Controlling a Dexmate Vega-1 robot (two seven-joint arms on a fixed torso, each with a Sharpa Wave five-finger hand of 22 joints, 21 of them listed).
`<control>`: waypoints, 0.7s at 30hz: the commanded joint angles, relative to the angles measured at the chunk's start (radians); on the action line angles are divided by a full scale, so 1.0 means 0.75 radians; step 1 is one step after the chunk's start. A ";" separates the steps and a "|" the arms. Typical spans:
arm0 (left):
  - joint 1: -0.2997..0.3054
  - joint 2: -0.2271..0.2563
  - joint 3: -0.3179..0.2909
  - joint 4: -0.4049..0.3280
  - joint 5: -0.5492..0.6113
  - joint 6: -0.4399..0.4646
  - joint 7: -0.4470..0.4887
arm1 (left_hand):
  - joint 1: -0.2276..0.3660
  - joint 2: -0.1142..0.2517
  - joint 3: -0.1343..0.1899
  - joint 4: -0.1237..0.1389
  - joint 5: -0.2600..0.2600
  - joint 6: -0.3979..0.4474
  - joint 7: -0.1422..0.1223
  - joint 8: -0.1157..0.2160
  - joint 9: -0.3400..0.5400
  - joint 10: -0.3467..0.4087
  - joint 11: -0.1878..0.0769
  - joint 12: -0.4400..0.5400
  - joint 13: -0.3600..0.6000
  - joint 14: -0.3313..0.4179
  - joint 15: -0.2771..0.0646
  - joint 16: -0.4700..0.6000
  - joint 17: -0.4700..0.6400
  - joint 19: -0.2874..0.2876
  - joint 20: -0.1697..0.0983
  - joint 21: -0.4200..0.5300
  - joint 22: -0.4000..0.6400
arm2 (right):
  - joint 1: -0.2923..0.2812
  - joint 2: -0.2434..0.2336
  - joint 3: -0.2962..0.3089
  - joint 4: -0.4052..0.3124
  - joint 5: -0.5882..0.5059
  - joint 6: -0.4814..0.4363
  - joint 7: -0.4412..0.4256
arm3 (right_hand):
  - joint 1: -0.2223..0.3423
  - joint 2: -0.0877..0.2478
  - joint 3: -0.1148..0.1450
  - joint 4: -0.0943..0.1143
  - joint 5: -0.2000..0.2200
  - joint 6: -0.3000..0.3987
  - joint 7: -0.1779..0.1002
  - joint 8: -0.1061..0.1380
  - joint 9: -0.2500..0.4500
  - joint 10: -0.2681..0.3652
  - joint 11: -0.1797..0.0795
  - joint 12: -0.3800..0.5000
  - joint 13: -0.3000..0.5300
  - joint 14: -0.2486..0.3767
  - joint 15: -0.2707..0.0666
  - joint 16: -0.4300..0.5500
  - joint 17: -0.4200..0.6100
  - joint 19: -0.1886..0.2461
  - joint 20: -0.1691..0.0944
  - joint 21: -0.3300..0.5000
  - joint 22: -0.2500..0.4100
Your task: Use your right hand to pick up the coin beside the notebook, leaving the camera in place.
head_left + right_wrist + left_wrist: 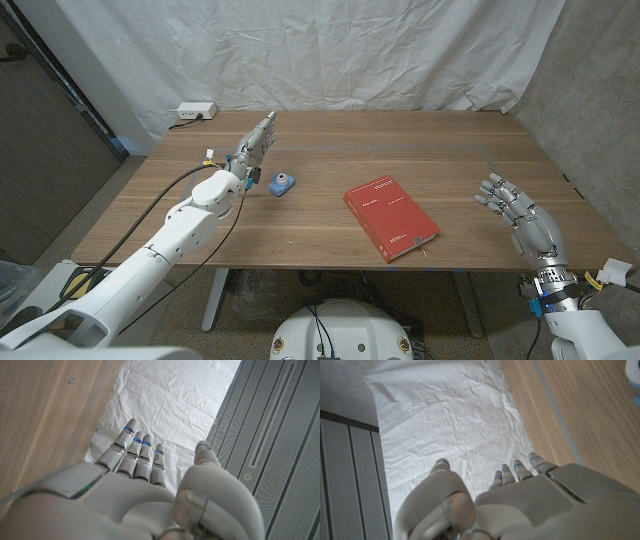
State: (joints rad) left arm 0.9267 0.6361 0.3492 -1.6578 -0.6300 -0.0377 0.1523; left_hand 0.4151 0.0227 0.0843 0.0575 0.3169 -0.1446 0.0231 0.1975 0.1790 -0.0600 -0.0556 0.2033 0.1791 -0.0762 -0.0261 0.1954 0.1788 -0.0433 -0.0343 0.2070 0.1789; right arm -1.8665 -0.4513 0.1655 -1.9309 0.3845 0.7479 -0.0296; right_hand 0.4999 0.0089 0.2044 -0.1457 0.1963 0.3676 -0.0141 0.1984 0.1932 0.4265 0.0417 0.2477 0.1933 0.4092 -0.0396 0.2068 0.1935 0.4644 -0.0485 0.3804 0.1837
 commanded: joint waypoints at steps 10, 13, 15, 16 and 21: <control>0.057 0.029 -0.023 -0.048 0.009 -0.046 -0.008 | 0.018 0.013 0.001 -0.009 -0.005 0.004 -0.002 -0.002 0.007 -0.002 0.001 -0.005 0.006 -0.002 0.001 -0.012 0.006 -0.010 -0.081 -0.005 0.003 | -0.049 0.042 -0.005 -0.014 -0.102 -0.002 -0.042 | 0.016 0.007 0.005 0.010 0.005 -0.007 -0.001 0.001 0.007 -0.016 0.008 -0.008 0.003 -0.040 0.002 -0.013 0.004 -0.040 -0.054 -0.024 0.007; 0.072 0.030 -0.026 -0.058 0.012 -0.059 -0.003 | 0.020 0.014 0.001 -0.010 -0.006 0.005 -0.003 -0.002 0.007 -0.004 0.004 -0.005 0.006 -0.004 0.001 -0.013 0.006 -0.012 -0.080 -0.006 0.003 | -0.050 0.045 -0.017 -0.006 -0.104 0.007 -0.041 | 0.016 0.008 0.005 0.011 0.005 -0.011 -0.001 0.000 0.007 -0.018 0.007 -0.009 0.003 -0.048 0.001 -0.015 0.005 -0.050 -0.052 -0.030 0.007; 0.077 0.035 -0.028 -0.060 0.010 -0.064 -0.014 | 0.020 0.014 0.001 -0.010 -0.006 0.005 -0.003 -0.002 0.007 -0.004 0.005 -0.005 0.006 -0.005 0.001 -0.013 0.006 -0.012 -0.079 -0.006 0.003 | -0.053 0.049 -0.023 -0.005 -0.114 0.012 -0.044 | 0.017 0.009 0.006 0.011 0.006 -0.011 -0.001 0.000 0.007 -0.020 0.003 -0.010 0.003 -0.054 0.004 -0.017 0.005 -0.053 -0.053 -0.032 0.007; 0.081 0.032 -0.030 -0.063 0.011 -0.066 -0.005 | 0.021 0.014 0.001 -0.011 -0.007 0.007 -0.003 -0.001 0.007 -0.003 0.004 -0.005 0.006 -0.005 0.001 -0.013 0.006 -0.011 -0.080 -0.006 0.003 | -0.056 0.052 -0.026 -0.004 -0.118 0.017 -0.046 | 0.017 0.010 0.006 0.011 0.006 -0.012 -0.002 0.000 0.007 -0.022 0.006 -0.011 0.003 -0.054 0.004 -0.017 0.005 -0.054 -0.053 -0.032 0.007; 0.077 0.035 -0.032 -0.061 0.012 -0.069 -0.012 | 0.024 0.016 0.002 -0.012 -0.008 0.007 -0.004 -0.001 0.007 -0.004 0.005 -0.005 0.006 -0.005 0.001 -0.013 0.006 -0.013 -0.079 -0.006 0.003 | -0.071 0.068 -0.029 -0.006 -0.161 0.036 -0.063 | 0.021 0.012 0.008 0.010 0.006 -0.012 -0.016 0.001 0.008 -0.021 0.008 -0.011 0.004 -0.058 0.003 -0.017 0.006 -0.054 -0.053 -0.034 0.008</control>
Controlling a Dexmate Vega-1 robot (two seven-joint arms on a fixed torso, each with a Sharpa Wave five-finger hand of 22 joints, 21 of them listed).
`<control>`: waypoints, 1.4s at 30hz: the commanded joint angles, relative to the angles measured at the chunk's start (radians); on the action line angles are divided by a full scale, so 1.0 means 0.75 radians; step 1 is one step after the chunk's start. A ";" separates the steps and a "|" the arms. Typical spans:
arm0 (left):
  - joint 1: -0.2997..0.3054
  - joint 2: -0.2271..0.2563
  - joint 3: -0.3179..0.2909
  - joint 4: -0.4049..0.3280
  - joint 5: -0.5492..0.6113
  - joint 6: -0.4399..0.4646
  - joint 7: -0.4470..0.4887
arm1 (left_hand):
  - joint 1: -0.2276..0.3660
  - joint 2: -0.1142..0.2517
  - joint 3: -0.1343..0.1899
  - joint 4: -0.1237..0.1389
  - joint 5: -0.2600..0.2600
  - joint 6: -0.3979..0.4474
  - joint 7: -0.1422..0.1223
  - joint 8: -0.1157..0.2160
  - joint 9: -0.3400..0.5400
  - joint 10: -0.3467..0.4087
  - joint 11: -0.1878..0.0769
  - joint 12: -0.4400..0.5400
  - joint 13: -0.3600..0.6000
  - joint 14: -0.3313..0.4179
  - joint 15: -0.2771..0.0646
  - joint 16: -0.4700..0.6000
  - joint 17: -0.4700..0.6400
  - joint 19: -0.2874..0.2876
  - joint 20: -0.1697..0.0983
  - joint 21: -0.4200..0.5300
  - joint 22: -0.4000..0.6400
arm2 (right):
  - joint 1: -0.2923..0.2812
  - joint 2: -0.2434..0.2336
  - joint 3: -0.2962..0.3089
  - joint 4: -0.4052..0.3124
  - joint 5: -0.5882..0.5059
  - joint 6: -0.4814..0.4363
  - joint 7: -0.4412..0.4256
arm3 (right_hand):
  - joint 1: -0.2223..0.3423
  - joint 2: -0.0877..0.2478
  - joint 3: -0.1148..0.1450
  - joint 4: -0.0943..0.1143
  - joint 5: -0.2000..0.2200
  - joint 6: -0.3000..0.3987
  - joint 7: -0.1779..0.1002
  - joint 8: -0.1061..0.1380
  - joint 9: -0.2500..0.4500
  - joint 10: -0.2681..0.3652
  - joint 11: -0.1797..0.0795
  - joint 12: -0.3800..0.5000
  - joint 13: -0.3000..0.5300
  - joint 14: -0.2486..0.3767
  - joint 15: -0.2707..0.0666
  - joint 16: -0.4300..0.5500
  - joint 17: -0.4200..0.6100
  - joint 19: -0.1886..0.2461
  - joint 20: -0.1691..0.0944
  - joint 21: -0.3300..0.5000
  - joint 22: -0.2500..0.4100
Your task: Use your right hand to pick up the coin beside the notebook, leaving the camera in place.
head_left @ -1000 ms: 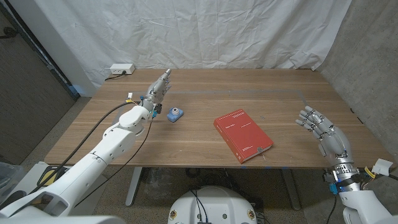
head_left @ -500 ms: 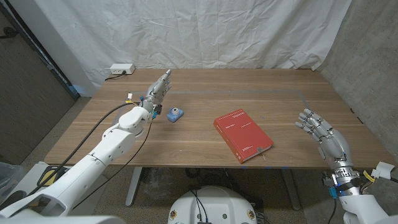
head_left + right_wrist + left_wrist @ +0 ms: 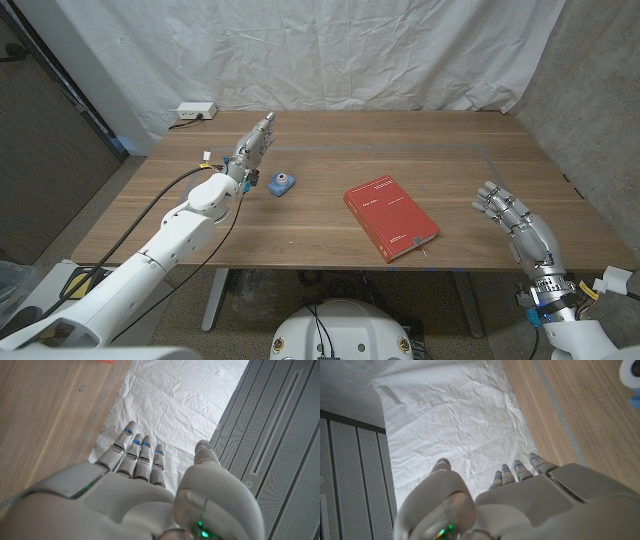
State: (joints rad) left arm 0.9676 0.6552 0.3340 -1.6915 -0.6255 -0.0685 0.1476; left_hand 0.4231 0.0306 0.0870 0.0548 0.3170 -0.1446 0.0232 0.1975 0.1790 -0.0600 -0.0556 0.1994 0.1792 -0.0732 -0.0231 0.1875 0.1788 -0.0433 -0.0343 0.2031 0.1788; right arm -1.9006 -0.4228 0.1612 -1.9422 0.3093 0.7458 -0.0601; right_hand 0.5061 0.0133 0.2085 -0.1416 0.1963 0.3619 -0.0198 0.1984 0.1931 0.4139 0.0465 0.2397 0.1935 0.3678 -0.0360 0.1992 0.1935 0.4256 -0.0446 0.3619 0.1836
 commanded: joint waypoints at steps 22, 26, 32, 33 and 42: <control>-0.070 -0.034 0.021 0.078 0.018 -0.049 -0.061 | 0.023 0.010 -0.001 -0.013 -0.013 0.002 -0.005 -0.004 0.007 -0.011 0.001 -0.003 0.006 -0.014 -0.002 -0.004 0.006 -0.020 -0.079 -0.003 0.003 | -0.103 0.179 0.009 -0.079 -0.430 0.022 -0.170 | 0.027 0.006 0.007 0.000 0.009 0.004 -0.027 0.006 0.008 0.001 -0.008 0.000 0.005 -0.003 -0.006 -0.004 0.006 -0.003 -0.059 -0.018 0.008; -0.079 -0.049 0.025 0.099 0.014 -0.068 -0.071 | 0.025 0.010 -0.002 -0.014 -0.014 0.002 -0.003 -0.005 0.007 -0.011 0.000 -0.003 0.006 -0.015 -0.001 -0.004 0.006 -0.021 -0.077 -0.003 0.003 | -0.113 0.196 0.020 -0.094 -0.484 0.007 -0.192 | 0.031 0.006 0.008 -0.001 0.010 0.010 -0.030 0.009 0.008 0.004 -0.014 0.001 0.005 -0.002 -0.007 -0.004 0.006 -0.002 -0.059 -0.020 0.008; -0.080 -0.059 0.023 0.108 0.013 -0.078 -0.065 | 0.026 0.011 -0.002 -0.015 -0.016 0.001 -0.004 -0.005 0.007 -0.011 0.002 -0.002 0.006 -0.015 -0.001 -0.003 0.006 -0.020 -0.078 -0.003 0.004 | -0.128 0.224 0.041 -0.110 -0.557 -0.007 -0.229 | 0.033 0.006 0.008 -0.001 0.011 0.014 -0.033 0.010 0.008 0.006 -0.017 0.001 0.006 0.000 -0.012 -0.002 0.006 0.002 -0.061 -0.020 0.008; -0.080 -0.058 0.023 0.105 0.012 -0.074 -0.063 | 0.027 0.011 -0.002 -0.015 -0.016 0.001 -0.004 -0.005 0.007 -0.011 0.002 -0.002 0.006 -0.015 -0.001 -0.003 0.006 -0.021 -0.078 -0.003 0.004 | -0.130 0.227 0.044 -0.112 -0.564 -0.009 -0.233 | 0.034 0.006 0.009 -0.001 0.011 0.015 -0.032 0.011 0.008 0.005 -0.017 0.001 0.006 0.001 -0.012 -0.002 0.006 0.002 -0.062 -0.021 0.008; -0.084 -0.046 0.020 0.101 0.006 -0.060 -0.071 | 0.029 0.012 -0.002 -0.017 -0.018 0.000 -0.003 -0.005 0.007 -0.012 0.002 -0.003 0.006 -0.014 -0.001 -0.003 0.006 -0.020 -0.077 -0.003 0.004 | -0.153 0.278 0.068 -0.147 -0.695 -0.028 -0.291 | 0.044 0.009 0.013 -0.004 0.013 0.025 -0.041 0.014 0.009 0.009 -0.024 0.002 0.006 0.005 -0.016 0.000 0.006 0.006 -0.066 -0.023 0.008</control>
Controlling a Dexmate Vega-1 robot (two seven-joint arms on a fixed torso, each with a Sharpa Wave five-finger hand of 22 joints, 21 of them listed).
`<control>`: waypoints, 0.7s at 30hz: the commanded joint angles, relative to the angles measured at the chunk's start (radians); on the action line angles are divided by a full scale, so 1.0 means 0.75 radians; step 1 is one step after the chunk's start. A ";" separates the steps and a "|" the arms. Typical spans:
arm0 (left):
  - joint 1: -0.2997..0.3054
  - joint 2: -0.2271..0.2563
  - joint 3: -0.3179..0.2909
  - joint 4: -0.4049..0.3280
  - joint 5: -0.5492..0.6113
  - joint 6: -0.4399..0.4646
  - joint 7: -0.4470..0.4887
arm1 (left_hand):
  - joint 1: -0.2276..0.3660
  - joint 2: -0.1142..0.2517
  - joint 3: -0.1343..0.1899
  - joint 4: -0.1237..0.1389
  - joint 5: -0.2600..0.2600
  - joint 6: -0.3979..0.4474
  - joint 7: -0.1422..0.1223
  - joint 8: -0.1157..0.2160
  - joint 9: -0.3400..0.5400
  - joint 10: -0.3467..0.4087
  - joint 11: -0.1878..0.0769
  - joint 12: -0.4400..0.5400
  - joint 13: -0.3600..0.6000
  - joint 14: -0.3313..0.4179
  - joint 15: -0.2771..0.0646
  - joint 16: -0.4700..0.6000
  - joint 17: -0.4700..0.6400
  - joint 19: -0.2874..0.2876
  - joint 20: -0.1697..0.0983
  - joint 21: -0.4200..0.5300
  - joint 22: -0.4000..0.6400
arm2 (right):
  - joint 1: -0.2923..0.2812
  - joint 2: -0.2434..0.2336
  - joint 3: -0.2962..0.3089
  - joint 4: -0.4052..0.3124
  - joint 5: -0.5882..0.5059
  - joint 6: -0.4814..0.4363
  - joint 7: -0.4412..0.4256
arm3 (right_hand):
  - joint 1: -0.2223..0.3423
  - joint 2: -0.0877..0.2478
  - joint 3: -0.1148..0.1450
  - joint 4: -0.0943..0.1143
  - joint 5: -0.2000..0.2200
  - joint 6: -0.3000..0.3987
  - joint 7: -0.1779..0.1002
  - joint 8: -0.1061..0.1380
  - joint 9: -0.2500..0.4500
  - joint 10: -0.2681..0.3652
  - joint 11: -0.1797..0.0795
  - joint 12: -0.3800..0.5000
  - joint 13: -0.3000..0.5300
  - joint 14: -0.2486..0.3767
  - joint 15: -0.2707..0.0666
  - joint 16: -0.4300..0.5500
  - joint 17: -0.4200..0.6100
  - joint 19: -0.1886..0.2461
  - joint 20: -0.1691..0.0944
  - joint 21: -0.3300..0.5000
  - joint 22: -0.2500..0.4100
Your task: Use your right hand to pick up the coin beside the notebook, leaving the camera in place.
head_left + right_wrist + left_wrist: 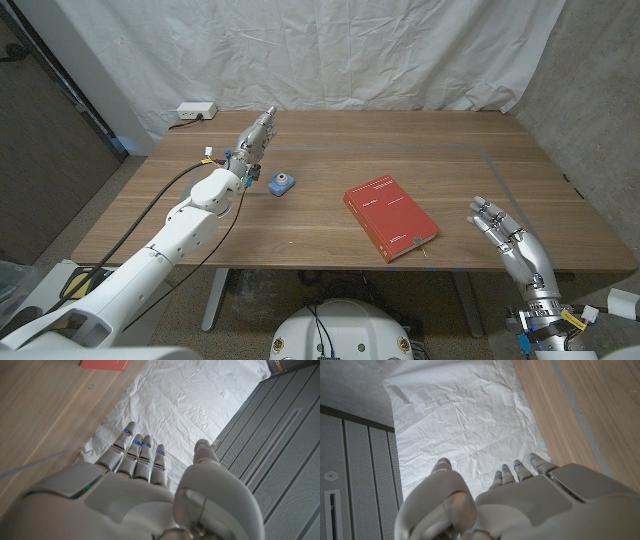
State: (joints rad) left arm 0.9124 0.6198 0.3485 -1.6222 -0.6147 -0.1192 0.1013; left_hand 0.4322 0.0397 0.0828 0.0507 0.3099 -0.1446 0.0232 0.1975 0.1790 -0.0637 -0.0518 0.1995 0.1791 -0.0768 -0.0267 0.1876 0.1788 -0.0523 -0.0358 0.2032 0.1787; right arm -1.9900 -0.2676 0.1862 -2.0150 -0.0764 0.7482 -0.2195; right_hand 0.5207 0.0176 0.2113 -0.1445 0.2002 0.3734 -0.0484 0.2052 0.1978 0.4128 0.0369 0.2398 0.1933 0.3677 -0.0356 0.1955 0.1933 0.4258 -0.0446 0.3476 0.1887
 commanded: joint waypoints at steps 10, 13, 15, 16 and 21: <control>0.013 0.009 -0.019 -0.017 -0.002 -0.023 0.006 | 0.019 0.001 0.003 -0.012 -0.011 0.001 -0.004 -0.005 0.007 -0.006 -0.002 -0.002 0.006 -0.007 0.007 -0.002 0.006 -0.009 -0.075 -0.003 0.004 | -0.058 0.101 0.048 -0.089 -0.294 -0.054 -0.130 | 0.030 0.001 0.010 -0.001 0.009 0.035 -0.006 0.014 0.003 0.017 -0.022 0.004 0.007 0.008 -0.021 0.006 0.006 0.011 -0.069 -0.006 0.002; 0.016 0.005 -0.020 -0.019 -0.004 -0.026 0.011 | 0.021 0.002 0.003 -0.013 -0.012 0.001 -0.004 -0.005 0.007 -0.005 -0.003 -0.002 0.006 -0.008 0.008 -0.002 0.006 -0.009 -0.075 -0.003 0.004 | -0.057 0.142 0.057 -0.097 -0.415 -0.067 -0.192 | 0.031 0.002 0.010 0.000 0.009 0.040 -0.008 0.016 0.003 0.018 -0.024 0.004 0.007 0.010 -0.023 0.007 0.006 0.012 -0.070 -0.007 0.002; 0.016 0.003 -0.019 -0.016 -0.004 -0.029 0.008 | 0.021 0.002 0.003 -0.013 -0.012 0.001 -0.004 -0.005 0.007 -0.005 -0.001 -0.002 0.006 -0.007 0.008 -0.002 0.006 -0.009 -0.074 -0.003 0.004 | -0.060 0.153 0.060 -0.107 -0.468 -0.084 -0.218 | 0.032 0.002 0.011 0.000 0.010 0.050 -0.012 0.019 0.003 0.020 -0.027 0.005 0.007 0.013 -0.028 0.008 0.007 0.014 -0.073 -0.007 0.002; 0.017 0.000 -0.019 -0.013 -0.007 -0.035 0.004 | 0.022 0.002 0.003 -0.013 -0.013 0.001 -0.005 -0.005 0.007 -0.005 -0.002 -0.001 0.006 -0.007 0.008 -0.001 0.006 -0.008 -0.075 -0.002 0.004 | -0.063 0.150 0.063 -0.115 -0.488 -0.094 -0.221 | 0.033 0.002 0.011 0.000 0.010 0.052 -0.013 0.020 0.003 0.021 -0.027 0.005 0.007 0.013 -0.028 0.008 0.007 0.015 -0.073 -0.007 0.002; 0.017 0.005 -0.017 -0.016 -0.005 -0.025 0.004 | 0.023 0.003 0.002 -0.014 -0.014 0.001 -0.005 -0.005 0.007 -0.004 -0.004 -0.001 0.006 -0.007 0.009 -0.001 0.006 -0.008 -0.074 -0.002 0.004 | -0.065 0.152 0.058 -0.142 -0.570 -0.147 -0.267 | 0.036 0.002 0.012 0.000 0.010 0.065 -0.017 0.023 0.003 0.023 -0.035 0.005 0.007 0.014 -0.033 0.008 0.007 0.019 -0.077 -0.008 0.002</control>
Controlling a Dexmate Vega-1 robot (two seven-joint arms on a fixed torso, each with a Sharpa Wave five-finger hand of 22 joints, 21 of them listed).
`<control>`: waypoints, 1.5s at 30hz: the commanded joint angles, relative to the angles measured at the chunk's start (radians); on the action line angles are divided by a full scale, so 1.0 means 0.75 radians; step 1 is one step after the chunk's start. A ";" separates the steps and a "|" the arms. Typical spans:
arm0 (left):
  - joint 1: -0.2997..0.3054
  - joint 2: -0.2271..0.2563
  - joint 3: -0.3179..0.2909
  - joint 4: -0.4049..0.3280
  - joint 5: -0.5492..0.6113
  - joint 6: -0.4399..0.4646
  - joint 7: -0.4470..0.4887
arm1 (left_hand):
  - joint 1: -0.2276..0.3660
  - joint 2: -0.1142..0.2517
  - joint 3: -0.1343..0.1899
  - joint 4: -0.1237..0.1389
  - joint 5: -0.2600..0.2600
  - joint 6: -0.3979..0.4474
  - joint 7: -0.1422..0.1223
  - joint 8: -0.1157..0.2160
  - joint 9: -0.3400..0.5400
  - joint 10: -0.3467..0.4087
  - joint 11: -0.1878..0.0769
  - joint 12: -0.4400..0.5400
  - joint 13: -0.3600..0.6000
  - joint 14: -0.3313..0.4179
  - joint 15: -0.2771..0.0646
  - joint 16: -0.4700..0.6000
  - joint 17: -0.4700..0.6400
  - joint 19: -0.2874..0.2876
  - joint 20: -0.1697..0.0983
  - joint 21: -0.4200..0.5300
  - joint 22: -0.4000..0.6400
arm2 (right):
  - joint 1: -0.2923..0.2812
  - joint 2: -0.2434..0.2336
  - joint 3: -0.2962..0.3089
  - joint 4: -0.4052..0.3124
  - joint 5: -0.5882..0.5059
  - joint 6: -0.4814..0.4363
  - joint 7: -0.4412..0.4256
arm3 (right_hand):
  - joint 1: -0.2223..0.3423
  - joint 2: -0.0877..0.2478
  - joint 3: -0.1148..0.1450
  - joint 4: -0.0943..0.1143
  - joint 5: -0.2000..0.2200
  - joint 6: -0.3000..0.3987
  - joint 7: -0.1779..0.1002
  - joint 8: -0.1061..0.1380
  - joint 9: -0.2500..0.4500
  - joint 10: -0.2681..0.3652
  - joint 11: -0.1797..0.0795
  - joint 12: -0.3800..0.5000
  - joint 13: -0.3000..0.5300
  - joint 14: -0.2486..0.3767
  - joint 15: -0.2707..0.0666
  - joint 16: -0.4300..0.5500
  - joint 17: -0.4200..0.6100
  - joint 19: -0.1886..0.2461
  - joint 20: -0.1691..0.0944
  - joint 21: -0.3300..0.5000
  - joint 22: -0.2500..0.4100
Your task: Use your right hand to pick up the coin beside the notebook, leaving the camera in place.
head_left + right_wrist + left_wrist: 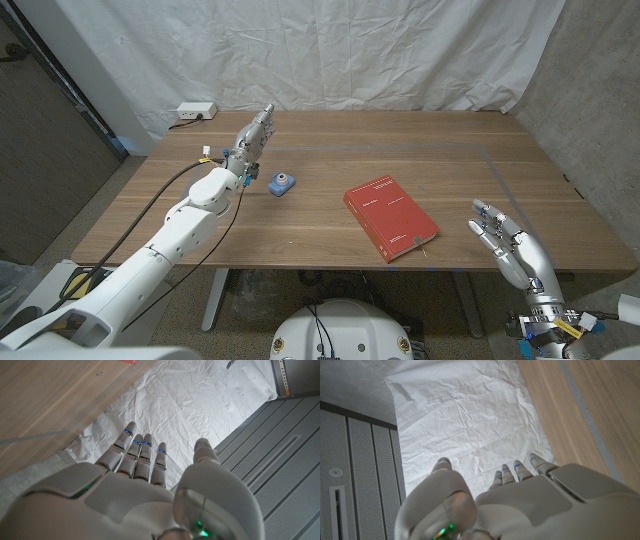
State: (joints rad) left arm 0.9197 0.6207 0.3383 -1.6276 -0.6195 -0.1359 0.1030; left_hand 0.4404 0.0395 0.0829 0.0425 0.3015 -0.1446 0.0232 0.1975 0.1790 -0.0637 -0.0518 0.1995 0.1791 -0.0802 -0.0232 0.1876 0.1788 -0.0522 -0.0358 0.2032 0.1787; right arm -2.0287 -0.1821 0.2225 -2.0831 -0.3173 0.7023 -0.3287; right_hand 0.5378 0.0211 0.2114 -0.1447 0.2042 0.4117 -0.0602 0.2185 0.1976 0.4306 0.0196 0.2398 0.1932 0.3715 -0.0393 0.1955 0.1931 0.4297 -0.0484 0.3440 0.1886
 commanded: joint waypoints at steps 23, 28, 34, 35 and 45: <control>0.015 -0.013 0.008 -0.039 0.029 -0.008 0.040 | 0.017 0.006 0.001 -0.006 -0.008 0.000 -0.004 -0.006 0.007 -0.007 -0.003 -0.002 0.006 -0.003 0.006 -0.001 0.007 -0.010 -0.072 -0.002 0.004 | -0.025 -0.065 -0.005 -0.037 -0.495 -0.175 -0.375 | 0.031 -0.011 0.014 -0.005 0.012 0.022 -0.022 0.004 0.005 0.015 -0.047 0.010 0.008 0.025 -0.067 0.011 0.006 0.038 -0.100 -0.004 0.002; 0.022 -0.022 0.007 -0.041 0.030 -0.018 0.048 | 0.018 0.006 0.000 -0.006 -0.010 0.000 -0.004 -0.006 0.007 -0.007 -0.007 -0.002 0.006 -0.003 0.008 -0.001 0.007 -0.011 -0.071 -0.002 0.004 | -0.048 -0.088 -0.008 -0.074 -0.589 -0.228 -0.435 | 0.035 -0.014 0.013 -0.006 0.014 0.033 -0.033 0.006 0.006 0.023 -0.060 0.013 0.008 0.033 -0.073 0.013 0.006 0.046 -0.106 -0.004 0.002; 0.036 -0.019 0.002 -0.057 0.041 -0.029 0.062 | 0.019 0.007 -0.001 -0.007 -0.011 -0.001 -0.004 -0.006 0.007 -0.006 -0.006 -0.002 0.006 -0.003 0.007 -0.001 0.007 -0.011 -0.071 -0.002 0.004 | -0.062 -0.116 -0.024 -0.107 -0.709 -0.321 -0.517 | 0.038 -0.020 0.012 -0.005 0.019 0.060 -0.051 0.015 0.006 0.034 -0.073 0.016 0.009 0.041 -0.083 0.015 0.006 0.051 -0.109 -0.007 0.002; 0.042 -0.022 -0.001 -0.057 0.040 -0.038 0.064 | 0.019 0.007 -0.001 -0.007 -0.011 -0.001 -0.003 -0.006 0.007 -0.007 -0.005 -0.002 0.006 -0.003 0.008 -0.001 0.007 -0.012 -0.070 -0.002 0.004 | -0.065 -0.126 -0.027 -0.111 -0.721 -0.336 -0.526 | 0.037 -0.022 0.011 -0.004 0.020 0.063 -0.055 0.015 0.007 0.035 -0.078 0.017 0.009 0.041 -0.084 0.014 0.006 0.051 -0.110 -0.007 0.002; 0.070 -0.018 -0.008 -0.081 0.041 -0.037 0.082 | 0.021 0.008 -0.002 -0.008 -0.013 -0.002 -0.006 -0.006 0.007 -0.006 -0.003 -0.001 0.006 -0.002 0.007 -0.001 0.007 -0.011 -0.069 -0.002 0.004 | -0.085 -0.229 -0.067 -0.136 -0.805 -0.471 -0.601 | 0.037 -0.029 0.008 -0.001 0.026 0.078 -0.075 0.017 0.007 0.053 -0.095 0.023 0.010 0.063 -0.097 0.021 0.007 0.067 -0.124 -0.006 0.002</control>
State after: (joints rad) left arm 0.9472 0.6062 0.3410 -1.6650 -0.5937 -0.1602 0.1467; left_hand 0.4455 0.0450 0.0826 0.0424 0.2942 -0.1446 0.0232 0.1975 0.1790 -0.0636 -0.0519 0.1995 0.1791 -0.0801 -0.0232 0.1876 0.1788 -0.0521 -0.0358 0.2032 0.1787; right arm -2.0755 -0.2844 0.1998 -2.1614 -0.8120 0.4745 -0.6892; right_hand 0.5599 0.0095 0.2153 -0.1486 0.2196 0.4665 -0.1125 0.2257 0.1974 0.4625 -0.0450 0.2516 0.1978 0.4096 -0.0448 0.2042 0.1930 0.4691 -0.0484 0.3406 0.1884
